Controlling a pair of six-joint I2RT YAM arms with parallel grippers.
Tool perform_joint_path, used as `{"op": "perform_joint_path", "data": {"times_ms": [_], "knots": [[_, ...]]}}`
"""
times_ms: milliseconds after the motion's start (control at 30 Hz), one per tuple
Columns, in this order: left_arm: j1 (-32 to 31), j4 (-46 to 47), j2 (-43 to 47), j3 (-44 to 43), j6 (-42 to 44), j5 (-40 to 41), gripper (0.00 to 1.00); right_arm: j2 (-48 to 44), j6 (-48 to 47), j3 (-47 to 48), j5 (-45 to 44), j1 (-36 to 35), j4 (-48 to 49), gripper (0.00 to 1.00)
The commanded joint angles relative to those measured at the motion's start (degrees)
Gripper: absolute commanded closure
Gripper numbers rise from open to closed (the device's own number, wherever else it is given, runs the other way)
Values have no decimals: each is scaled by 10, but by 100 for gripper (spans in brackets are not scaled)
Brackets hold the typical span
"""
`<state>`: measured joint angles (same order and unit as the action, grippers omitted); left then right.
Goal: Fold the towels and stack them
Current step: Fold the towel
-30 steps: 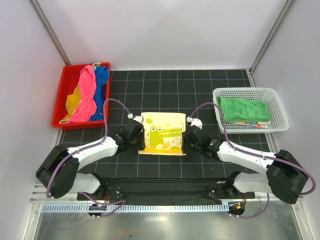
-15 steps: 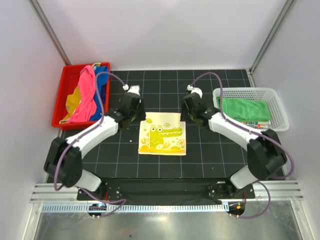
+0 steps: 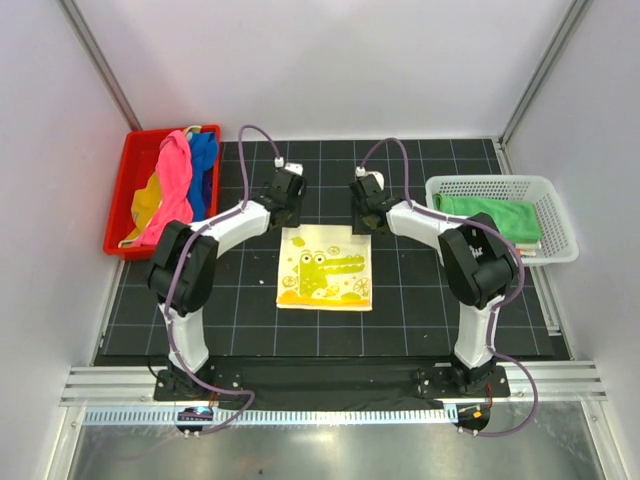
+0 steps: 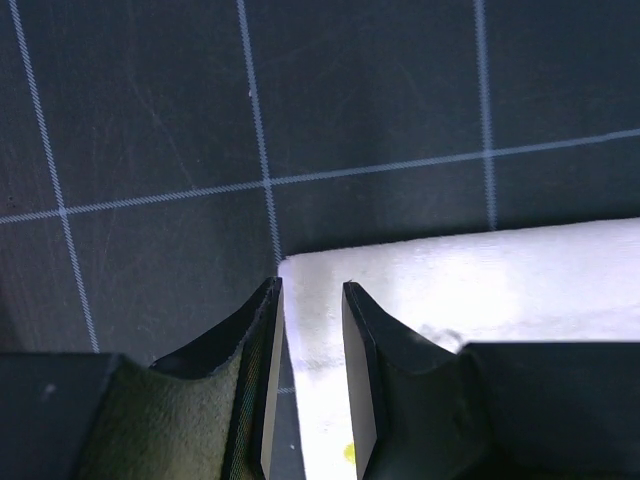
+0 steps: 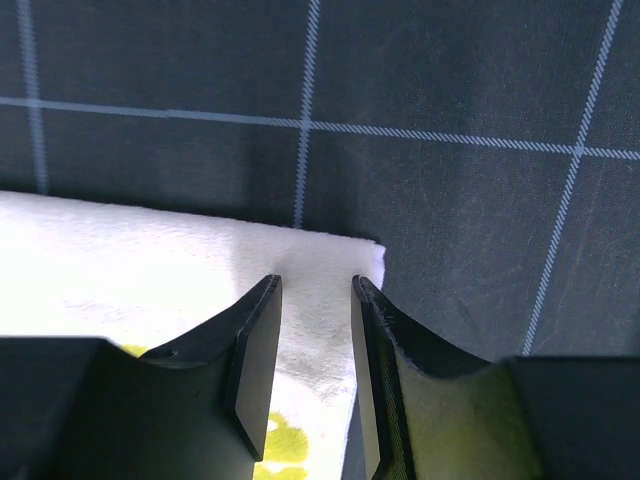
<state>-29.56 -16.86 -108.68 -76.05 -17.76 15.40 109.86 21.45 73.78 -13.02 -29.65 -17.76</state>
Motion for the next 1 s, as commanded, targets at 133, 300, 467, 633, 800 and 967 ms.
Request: {"op": "perform_joint_path", "data": {"times_ms": [133,300,467,633,800,967], "knots": [[13,-8,-47,-31,27,22,67,21,-23,20,-32,11,11,59],[15,-6,-67,-31,27,32,67,25,-29,15,-39,13,16,59],[20,-6,-66,-26,22,43,66,24,-35,11,-34,19,22,55],[24,15,-51,-15,22,21,62,25,-37,9,-19,28,32,54],[29,22,-56,-14,18,-12,59,29,-36,9,28,41,45,54],[38,31,-59,-3,4,-34,60,34,-33,0,65,50,60,54]]}}
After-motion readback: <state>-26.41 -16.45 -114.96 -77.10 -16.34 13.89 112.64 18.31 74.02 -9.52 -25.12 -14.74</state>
